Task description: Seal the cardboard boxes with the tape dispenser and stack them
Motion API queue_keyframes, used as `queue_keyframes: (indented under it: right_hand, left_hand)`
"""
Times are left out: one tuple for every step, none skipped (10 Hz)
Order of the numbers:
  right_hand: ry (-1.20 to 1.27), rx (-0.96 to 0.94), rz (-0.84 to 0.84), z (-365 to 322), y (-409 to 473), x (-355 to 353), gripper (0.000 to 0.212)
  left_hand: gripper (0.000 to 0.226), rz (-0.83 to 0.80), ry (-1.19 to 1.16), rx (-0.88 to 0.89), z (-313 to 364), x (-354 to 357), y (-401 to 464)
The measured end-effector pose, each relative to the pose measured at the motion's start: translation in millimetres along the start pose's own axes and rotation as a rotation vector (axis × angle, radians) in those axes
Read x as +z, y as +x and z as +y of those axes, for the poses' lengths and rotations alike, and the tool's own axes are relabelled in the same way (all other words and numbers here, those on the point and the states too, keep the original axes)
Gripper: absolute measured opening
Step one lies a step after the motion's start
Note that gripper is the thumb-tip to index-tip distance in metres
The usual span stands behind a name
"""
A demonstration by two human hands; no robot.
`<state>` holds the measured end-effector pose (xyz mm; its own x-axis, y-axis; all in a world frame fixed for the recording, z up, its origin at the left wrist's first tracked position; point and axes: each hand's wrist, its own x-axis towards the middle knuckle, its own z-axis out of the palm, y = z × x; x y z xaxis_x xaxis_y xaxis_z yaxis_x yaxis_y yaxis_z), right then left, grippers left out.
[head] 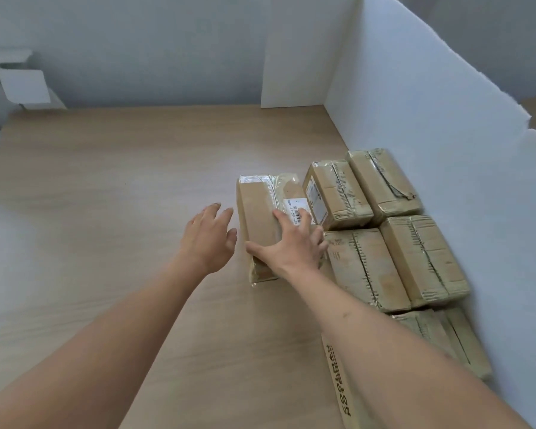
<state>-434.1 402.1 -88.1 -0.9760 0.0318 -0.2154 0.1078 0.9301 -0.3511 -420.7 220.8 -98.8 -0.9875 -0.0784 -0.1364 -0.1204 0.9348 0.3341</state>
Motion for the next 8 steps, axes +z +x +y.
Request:
queue_keyframes:
  right_hand:
    - [-0.005, 0.006, 0.000, 3.3, 33.6, 13.4, 0.106]
    - [-0.025, 0.014, -0.009, 7.4, 55.3, 28.8, 0.107]
    - [-0.071, 0.026, 0.004, 12.7, 69.2, 40.3, 0.104]
    - [-0.074, 0.002, 0.000, 19.2, 76.2, 49.8, 0.102]
    - [-0.068, -0.015, -0.026, 23.6, 78.1, 59.4, 0.100]
    - [-0.079, -0.015, -0.062, 23.8, 76.3, 57.5, 0.105]
    - [-0.038, -0.015, -0.075, 23.1, 73.0, 45.1, 0.097]
    - [-0.029, -0.118, -0.004, 16.9, 61.7, 25.6, 0.072]
  left_hand:
    - [0.053, -0.010, -0.008, -0.029, -5.6, 15.7, 23.0]
    - [0.052, -0.024, -0.017, -0.045, -10.3, 29.4, 38.0]
    - [0.051, -0.052, -0.019, -0.061, -12.7, 42.6, 44.3]
    - [0.050, -0.080, -0.018, -0.052, -14.3, 51.5, 44.8]
    - [0.049, -0.093, 0.002, -0.036, -17.3, 54.1, 44.5]
    - [0.049, -0.101, 0.026, -0.011, -15.7, 48.8, 41.8]
    - [0.049, -0.099, 0.027, 0.005, -14.0, 41.4, 35.4]
    - [0.050, -0.071, 0.041, 0.026, -7.9, 28.2, 25.5]
